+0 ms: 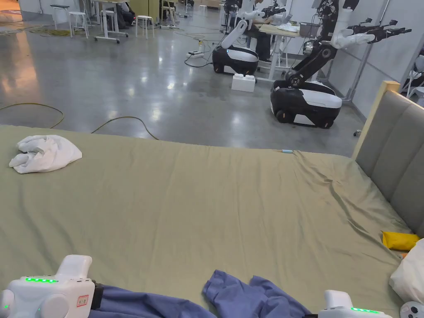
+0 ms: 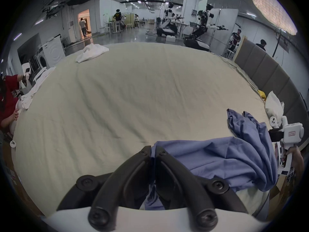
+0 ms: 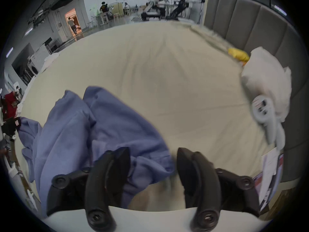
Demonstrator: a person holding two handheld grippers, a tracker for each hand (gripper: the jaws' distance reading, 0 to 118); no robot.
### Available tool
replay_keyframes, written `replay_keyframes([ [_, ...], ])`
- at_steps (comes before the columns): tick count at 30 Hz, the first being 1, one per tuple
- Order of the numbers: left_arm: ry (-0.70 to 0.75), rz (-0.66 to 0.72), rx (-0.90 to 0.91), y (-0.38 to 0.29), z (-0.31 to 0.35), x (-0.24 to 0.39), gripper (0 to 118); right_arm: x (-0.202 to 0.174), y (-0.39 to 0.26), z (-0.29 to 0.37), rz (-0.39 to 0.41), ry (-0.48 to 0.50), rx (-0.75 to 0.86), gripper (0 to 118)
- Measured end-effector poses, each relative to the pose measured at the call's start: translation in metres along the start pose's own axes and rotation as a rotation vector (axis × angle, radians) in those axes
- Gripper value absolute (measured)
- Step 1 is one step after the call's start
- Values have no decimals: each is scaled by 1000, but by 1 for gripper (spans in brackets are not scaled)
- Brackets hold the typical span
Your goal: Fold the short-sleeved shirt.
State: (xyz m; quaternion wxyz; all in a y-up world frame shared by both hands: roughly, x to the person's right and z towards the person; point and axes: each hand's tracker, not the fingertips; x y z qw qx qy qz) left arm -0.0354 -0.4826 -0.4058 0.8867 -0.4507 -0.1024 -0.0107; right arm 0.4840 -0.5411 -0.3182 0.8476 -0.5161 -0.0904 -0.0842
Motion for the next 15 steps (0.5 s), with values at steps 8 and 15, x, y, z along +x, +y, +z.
replay_keyframes([
  [8, 11, -1, 26, -8, 18, 1, 6, -18, -4, 3, 29, -8, 36, 8],
  [15, 11, 26, 189, 20, 69, -8, 6, -26, 10, 91, 57, -26, 337, 7],
])
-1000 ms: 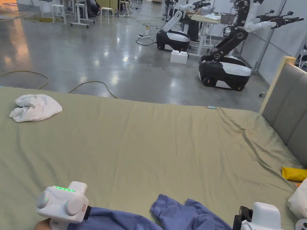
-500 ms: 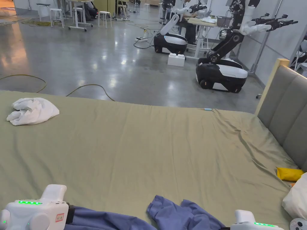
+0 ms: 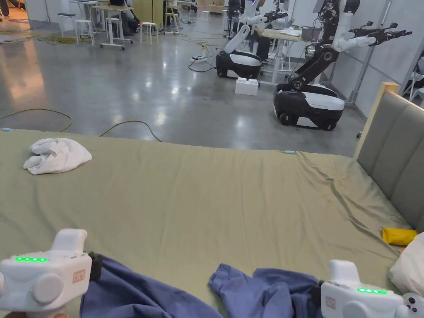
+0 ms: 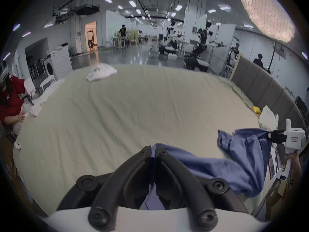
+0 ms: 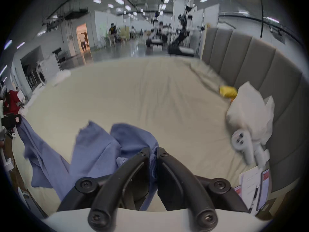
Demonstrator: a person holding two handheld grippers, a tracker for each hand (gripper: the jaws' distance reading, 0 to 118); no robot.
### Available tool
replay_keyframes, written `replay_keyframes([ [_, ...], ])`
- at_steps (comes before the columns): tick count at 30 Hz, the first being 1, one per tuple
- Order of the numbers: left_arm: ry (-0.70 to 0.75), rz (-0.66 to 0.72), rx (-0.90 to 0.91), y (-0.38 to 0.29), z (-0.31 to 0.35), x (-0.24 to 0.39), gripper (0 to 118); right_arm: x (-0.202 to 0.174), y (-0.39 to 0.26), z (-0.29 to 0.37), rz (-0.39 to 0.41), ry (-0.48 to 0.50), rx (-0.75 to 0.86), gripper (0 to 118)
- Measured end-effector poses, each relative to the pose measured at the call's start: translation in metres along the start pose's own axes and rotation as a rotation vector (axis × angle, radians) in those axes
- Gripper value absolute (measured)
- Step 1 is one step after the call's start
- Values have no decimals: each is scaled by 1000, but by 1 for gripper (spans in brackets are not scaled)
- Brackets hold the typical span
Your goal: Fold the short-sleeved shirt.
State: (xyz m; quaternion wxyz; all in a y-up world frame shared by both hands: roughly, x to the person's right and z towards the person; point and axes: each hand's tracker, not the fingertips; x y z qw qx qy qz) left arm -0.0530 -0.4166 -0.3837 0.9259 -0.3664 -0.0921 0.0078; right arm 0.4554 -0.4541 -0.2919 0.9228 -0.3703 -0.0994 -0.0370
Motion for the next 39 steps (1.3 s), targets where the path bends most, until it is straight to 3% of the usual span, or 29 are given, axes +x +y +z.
replay_keyframes([
  [9, 51, -1, 223, 80, 96, -35, 6, 1, 78, 86, 38, -25, 208, 7],
  [17, 148, 22, 314, 143, 147, -80, 6, 6, 147, 114, 55, -48, 332, 7],
  [32, 223, 104, 430, 228, 152, -132, 6, -5, 258, 150, 52, -34, 558, 7],
  [39, 222, 93, 400, 202, 133, -135, 6, -14, 231, 153, 60, -39, 548, 7],
])
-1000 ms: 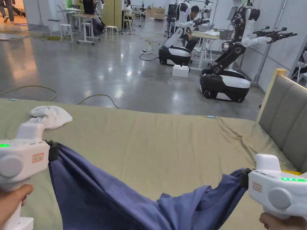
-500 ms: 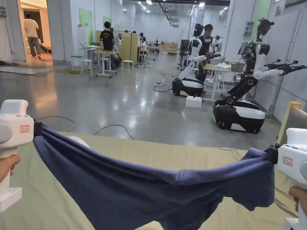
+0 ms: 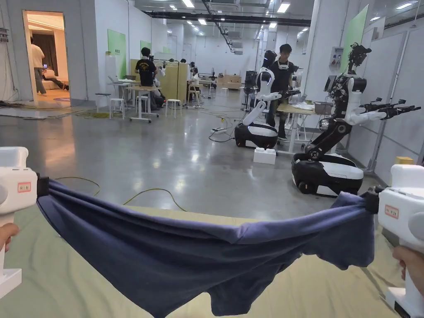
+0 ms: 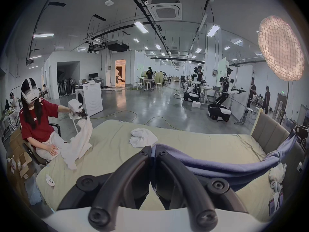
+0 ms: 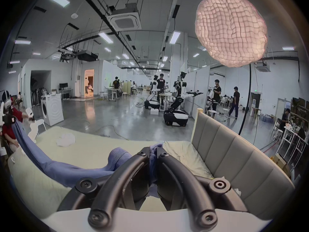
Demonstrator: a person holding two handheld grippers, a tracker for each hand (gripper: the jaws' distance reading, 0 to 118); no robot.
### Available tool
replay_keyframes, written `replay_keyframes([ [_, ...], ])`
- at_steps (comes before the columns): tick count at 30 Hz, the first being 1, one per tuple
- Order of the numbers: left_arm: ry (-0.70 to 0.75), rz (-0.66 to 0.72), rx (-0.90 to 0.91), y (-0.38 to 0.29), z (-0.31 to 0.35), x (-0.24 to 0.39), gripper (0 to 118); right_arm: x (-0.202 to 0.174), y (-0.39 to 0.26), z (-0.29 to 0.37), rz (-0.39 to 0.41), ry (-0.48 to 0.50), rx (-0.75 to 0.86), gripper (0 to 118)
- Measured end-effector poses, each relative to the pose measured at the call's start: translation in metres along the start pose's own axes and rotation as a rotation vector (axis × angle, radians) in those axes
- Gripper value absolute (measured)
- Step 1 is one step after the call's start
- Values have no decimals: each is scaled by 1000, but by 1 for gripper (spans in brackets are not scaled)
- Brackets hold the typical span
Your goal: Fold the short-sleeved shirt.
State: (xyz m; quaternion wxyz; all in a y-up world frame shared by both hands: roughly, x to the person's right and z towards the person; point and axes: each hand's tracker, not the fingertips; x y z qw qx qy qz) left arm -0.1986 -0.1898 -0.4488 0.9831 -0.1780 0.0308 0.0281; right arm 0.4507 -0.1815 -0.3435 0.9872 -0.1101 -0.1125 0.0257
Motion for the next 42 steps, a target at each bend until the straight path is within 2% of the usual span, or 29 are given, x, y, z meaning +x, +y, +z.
replay_keyframes([
  [8, -43, 3, -156, -148, 20, 1, 6, 5, -135, 13, 8, 11, -183, 7],
  [10, -42, 9, -198, -189, 26, -2, 6, -1, -169, 25, 46, -4, -241, 7],
  [13, -42, 24, -274, -241, 42, -11, 6, 1, -218, 41, 42, 9, -324, 7],
  [20, -32, 42, -375, -319, 71, -37, 6, 3, -287, 83, 33, -30, -419, 7],
  [24, -16, 66, -436, -354, 56, -54, 7, -1, -310, 96, 41, -44, -464, 7],
  [25, -3, 55, -439, -359, 56, -53, 9, -3, -316, 97, 46, -50, -476, 7],
  [27, 7, 50, -444, -365, 58, -50, 30, -5, -324, 97, 44, -63, -499, 9],
  [28, 31, 38, -442, -365, 60, -48, 39, -8, -325, 99, 45, -66, -496, 13],
  [29, 50, 30, -424, -363, 62, -48, 47, -11, -324, 103, 47, -69, -487, 24],
  [31, 65, 40, -381, -353, 75, -44, 50, -20, -308, 115, 52, -75, -437, 61],
  [32, 68, 51, -348, -348, 79, -43, 54, -25, -302, 118, 49, -71, -407, 73],
  [35, 83, 61, -273, -333, 90, -37, 56, -39, -286, 125, 36, -44, -318, 73],
  [39, 1, 43, -215, -314, 96, -16, 56, -67, -261, 128, 50, 15, -233, 73],
  [42, -44, 16, -156, -297, 99, 12, 56, -90, -244, 129, 1, 66, -162, 73],
])
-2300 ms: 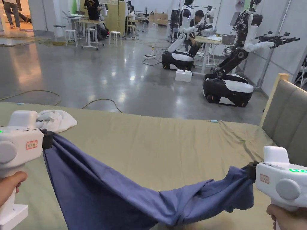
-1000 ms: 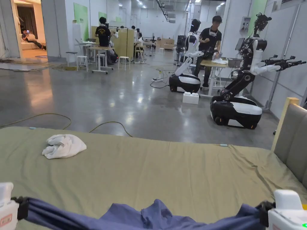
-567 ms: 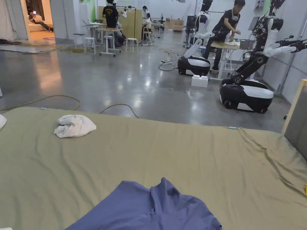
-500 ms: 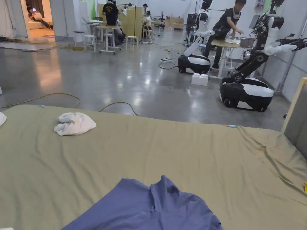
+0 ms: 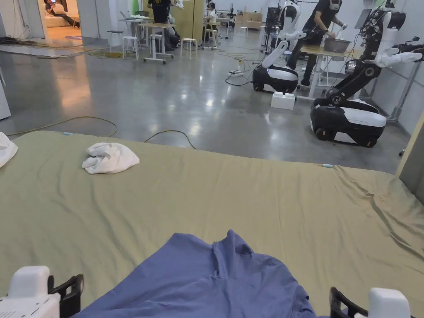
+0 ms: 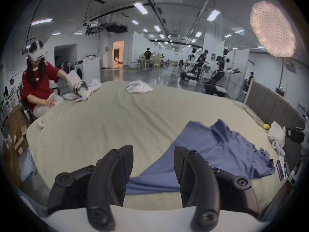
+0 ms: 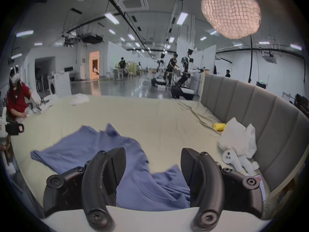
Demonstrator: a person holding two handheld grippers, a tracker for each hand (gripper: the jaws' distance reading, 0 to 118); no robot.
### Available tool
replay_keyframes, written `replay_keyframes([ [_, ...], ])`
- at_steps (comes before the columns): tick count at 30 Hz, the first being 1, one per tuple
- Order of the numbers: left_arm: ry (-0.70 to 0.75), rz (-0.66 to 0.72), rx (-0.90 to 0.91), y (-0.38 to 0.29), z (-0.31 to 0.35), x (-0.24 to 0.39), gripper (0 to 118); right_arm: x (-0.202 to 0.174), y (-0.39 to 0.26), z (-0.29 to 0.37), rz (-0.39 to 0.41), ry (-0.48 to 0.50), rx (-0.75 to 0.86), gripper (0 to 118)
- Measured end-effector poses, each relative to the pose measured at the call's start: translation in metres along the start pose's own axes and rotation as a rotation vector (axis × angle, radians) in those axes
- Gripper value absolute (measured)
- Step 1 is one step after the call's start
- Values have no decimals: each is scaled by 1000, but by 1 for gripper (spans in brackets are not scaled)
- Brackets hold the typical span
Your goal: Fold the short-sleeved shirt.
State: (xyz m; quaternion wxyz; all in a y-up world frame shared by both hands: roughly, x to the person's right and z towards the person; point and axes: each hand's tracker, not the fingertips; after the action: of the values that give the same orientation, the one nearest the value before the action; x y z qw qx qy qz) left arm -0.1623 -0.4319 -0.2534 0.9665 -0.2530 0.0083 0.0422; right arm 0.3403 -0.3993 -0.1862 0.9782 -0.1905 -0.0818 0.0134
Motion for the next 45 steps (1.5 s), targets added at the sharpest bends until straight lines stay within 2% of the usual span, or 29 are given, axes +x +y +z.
replay_keyframes([
  [5, -62, -47, 117, 26, 20, 65, 54, -38, 23, 2, -30, 9, 116, 69],
  [7, -72, -67, 169, 34, 26, 84, 48, -48, 31, 6, -52, 9, 172, 55],
  [9, -75, -80, 205, 39, 33, 100, 21, -55, 37, 10, -68, 12, 205, 12],
  [12, -66, -110, 255, 45, 41, 117, 4, -60, 42, 14, -68, -3, 245, 0],
  [13, -81, -114, 267, 47, 43, 119, 3, -59, 44, 15, -71, 19, 256, 0],
  [18, -95, -88, 250, 56, 48, 113, 2, -62, 51, 20, -33, 9, 288, 0],
  [31, 4, 109, -317, 12, -36, -43, 2, -57, 25, -6, -7, 35, 154, 0],
  [32, 16, 111, -373, 7, -45, -50, 5, -58, 22, -8, -7, 33, 141, 0],
  [33, 42, 114, -405, 2, -53, -58, 17, -58, 20, -10, -9, 37, 126, 0],
  [34, 60, 118, -430, -2, -61, -64, 38, -57, 18, -12, -10, 40, 113, 0],
  [35, 58, 129, -463, -6, -69, -69, 65, -57, 16, -14, -11, 40, 104, 0],
  [36, 69, 147, -479, -11, -75, -73, 72, -58, 14, -16, -11, 40, 95, 0],
  [39, 87, 204, -559, -24, -92, -77, 72, -58, 8, -22, -3, 40, 60, 0],
  [45, 143, 154, -625, -52, -124, -73, 68, -60, -1, -37, 1, 39, -5, 0],
])
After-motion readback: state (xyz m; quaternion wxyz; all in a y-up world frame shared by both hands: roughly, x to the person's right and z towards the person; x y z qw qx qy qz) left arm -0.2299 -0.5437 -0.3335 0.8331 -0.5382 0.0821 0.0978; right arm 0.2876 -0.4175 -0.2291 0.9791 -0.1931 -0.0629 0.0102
